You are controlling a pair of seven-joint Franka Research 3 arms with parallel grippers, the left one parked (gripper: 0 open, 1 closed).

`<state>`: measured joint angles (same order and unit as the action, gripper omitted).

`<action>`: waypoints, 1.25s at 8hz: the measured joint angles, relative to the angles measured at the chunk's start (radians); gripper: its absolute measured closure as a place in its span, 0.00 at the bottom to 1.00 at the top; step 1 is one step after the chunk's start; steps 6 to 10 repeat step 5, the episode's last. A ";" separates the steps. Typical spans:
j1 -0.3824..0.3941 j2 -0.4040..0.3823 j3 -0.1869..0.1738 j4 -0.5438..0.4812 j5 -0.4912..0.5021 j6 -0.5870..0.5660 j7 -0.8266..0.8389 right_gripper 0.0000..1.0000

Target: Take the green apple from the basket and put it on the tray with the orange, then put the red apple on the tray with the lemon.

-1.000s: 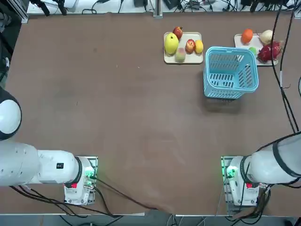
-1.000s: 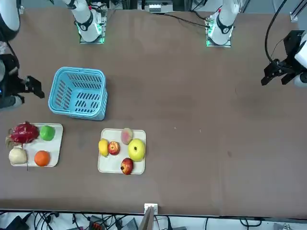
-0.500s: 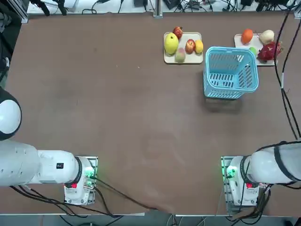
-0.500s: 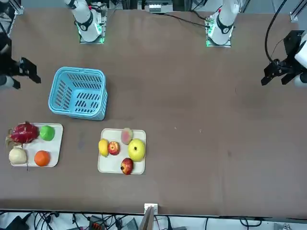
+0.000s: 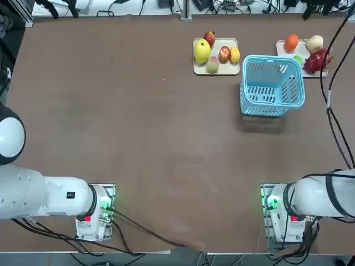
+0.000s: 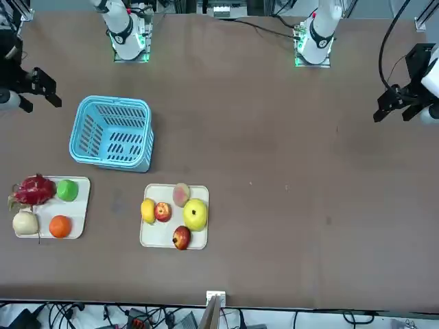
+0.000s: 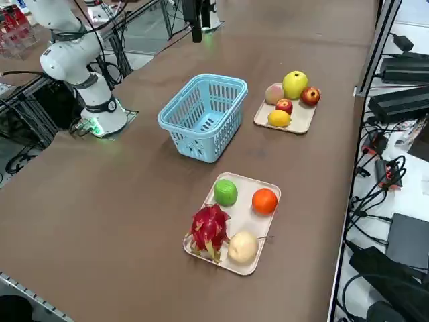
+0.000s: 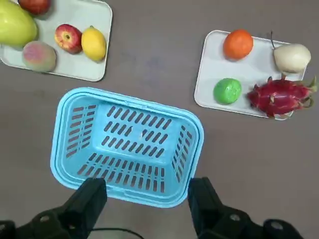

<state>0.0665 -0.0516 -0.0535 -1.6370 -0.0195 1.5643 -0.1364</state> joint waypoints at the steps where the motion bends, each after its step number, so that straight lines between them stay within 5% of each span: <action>1: 0.002 -0.008 0.000 -0.010 0.014 0.003 0.010 0.00; 10: 0.003 -0.017 -0.004 -0.019 0.050 0.011 0.070 0.00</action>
